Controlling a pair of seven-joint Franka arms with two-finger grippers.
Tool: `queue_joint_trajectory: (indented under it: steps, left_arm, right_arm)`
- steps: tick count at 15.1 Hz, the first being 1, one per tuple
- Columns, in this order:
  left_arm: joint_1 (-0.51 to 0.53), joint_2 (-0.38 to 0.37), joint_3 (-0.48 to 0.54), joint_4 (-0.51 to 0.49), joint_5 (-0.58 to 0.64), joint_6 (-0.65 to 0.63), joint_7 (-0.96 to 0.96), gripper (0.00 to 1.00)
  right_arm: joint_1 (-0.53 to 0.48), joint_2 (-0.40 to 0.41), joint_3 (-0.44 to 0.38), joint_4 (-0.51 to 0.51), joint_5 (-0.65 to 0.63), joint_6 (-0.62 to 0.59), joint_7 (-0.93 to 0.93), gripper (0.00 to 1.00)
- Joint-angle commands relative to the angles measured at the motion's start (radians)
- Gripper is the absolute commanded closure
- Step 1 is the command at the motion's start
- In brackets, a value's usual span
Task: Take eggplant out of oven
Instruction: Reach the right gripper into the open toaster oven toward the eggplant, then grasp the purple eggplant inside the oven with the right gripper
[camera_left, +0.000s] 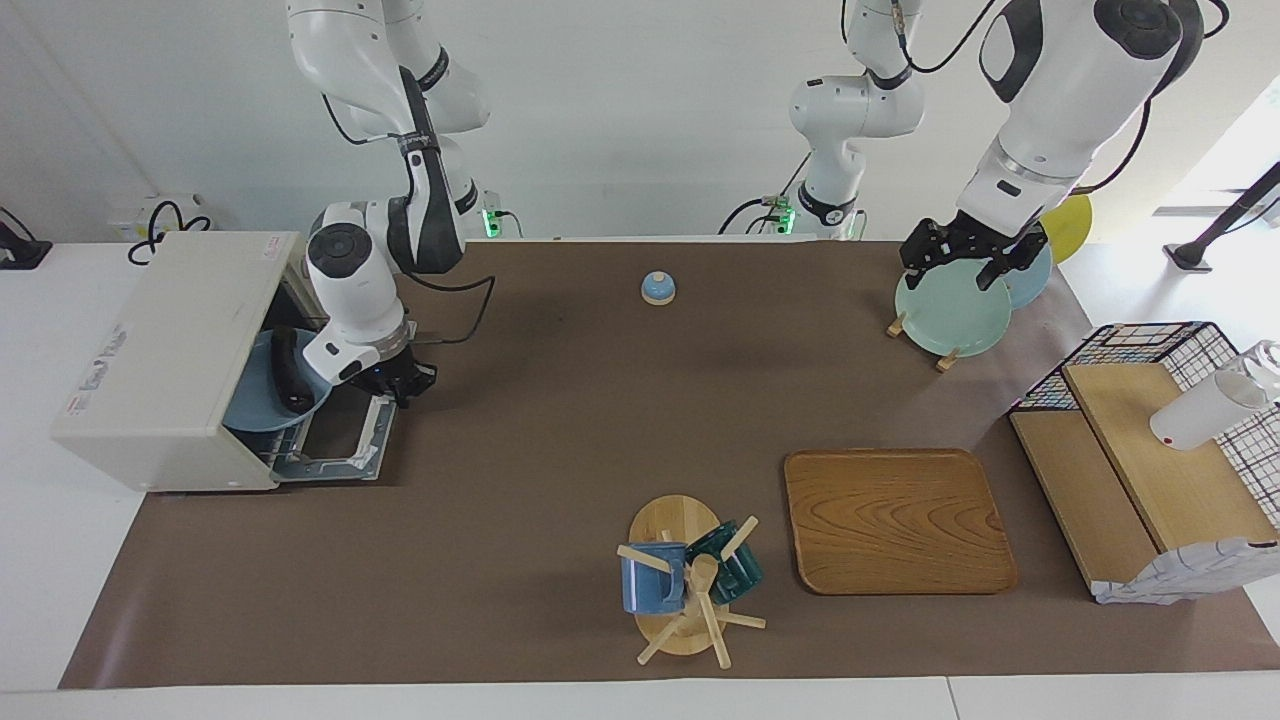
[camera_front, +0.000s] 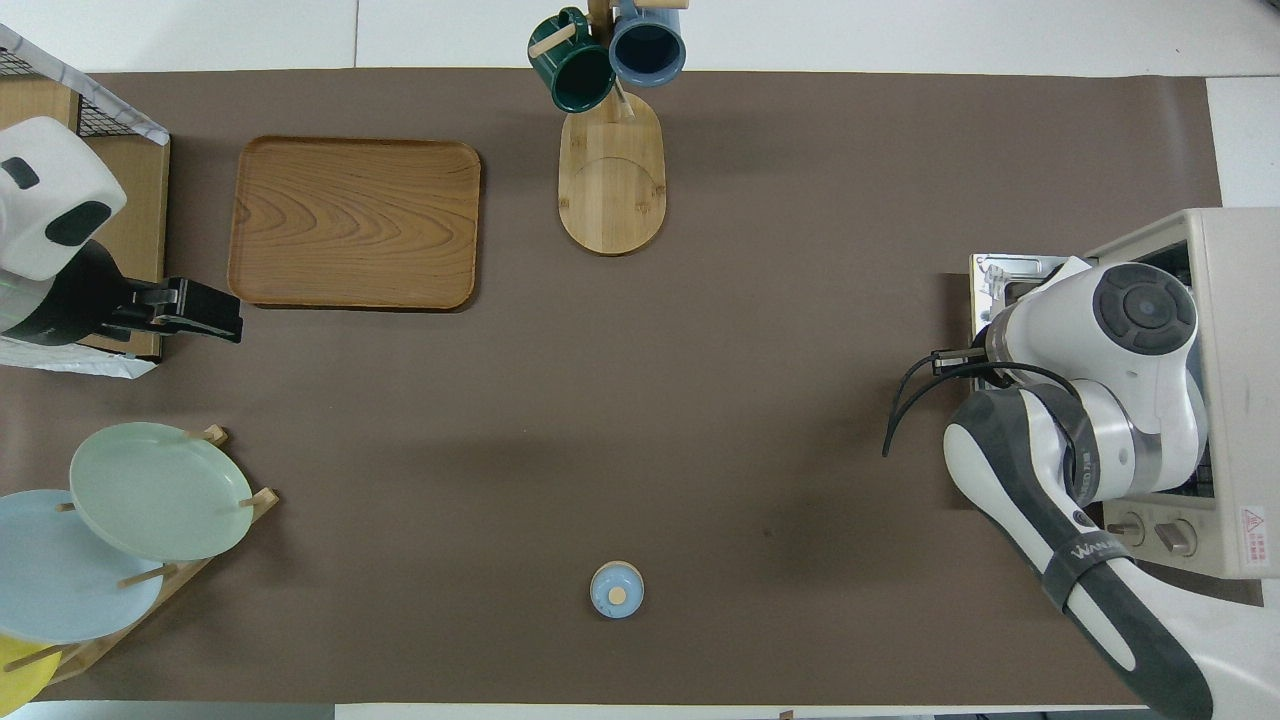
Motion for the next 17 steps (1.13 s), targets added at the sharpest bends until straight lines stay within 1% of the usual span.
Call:
queue_joint_trajectory:
  steps: [1,4,6,8,10,12,13,14,15,16,17]
  left_arm:
    - [0.005,-0.008,-0.002,-0.001,0.011,0.0,0.006,0.0]
    - [0.005,-0.008,-0.002,-0.001,0.011,0.0,0.006,0.0]
    - [0.005,-0.008,-0.002,-0.001,0.011,0.0,0.006,0.0]
    - [0.005,-0.008,-0.002,-0.001,0.011,0.0,0.006,0.0]
    - [0.005,-0.008,-0.002,-0.001,0.011,0.0,0.006,0.0]
    - [0.005,-0.008,-0.002,-0.001,0.011,0.0,0.006,0.0]
    - [0.005,-0.008,-0.002,-0.001,0.011,0.0,0.006,0.0]
    - [0.005,-0.008,-0.002,-0.001,0.011,0.0,0.006,0.0]
    - [0.005,-0.008,-0.002,-0.001,0.011,0.0,0.006,0.0]
    - [0.005,-0.008,-0.002,-0.001,0.011,0.0,0.006,0.0]
    - [0.005,-0.008,-0.002,-0.001,0.011,0.0,0.006,0.0]
  right_arm:
    - [0.009,-0.016,-0.018,-0.041,0.011,0.036,0.025,1.0]
    - [0.009,-0.019,-0.018,-0.047,0.017,0.04,0.027,1.0]
    - [0.012,-0.016,-0.016,-0.044,0.051,0.033,0.033,1.0]
    - [0.052,-0.016,-0.016,-0.023,0.071,0.004,0.033,1.0]
    - [0.054,-0.015,-0.016,0.032,0.071,-0.069,0.032,1.0]
    - [0.051,-0.019,-0.018,0.113,0.054,-0.194,0.019,1.0]
    - [0.046,-0.024,-0.019,0.149,0.051,-0.257,0.013,0.93]
    - [0.042,-0.048,-0.021,0.163,0.043,-0.305,-0.01,0.83]
    - [0.042,-0.061,-0.024,0.163,0.018,-0.327,-0.019,0.75]
    - [0.037,-0.071,-0.024,0.163,-0.028,-0.338,-0.024,0.62]
    - [0.022,-0.077,-0.024,0.161,-0.064,-0.355,-0.028,0.59]
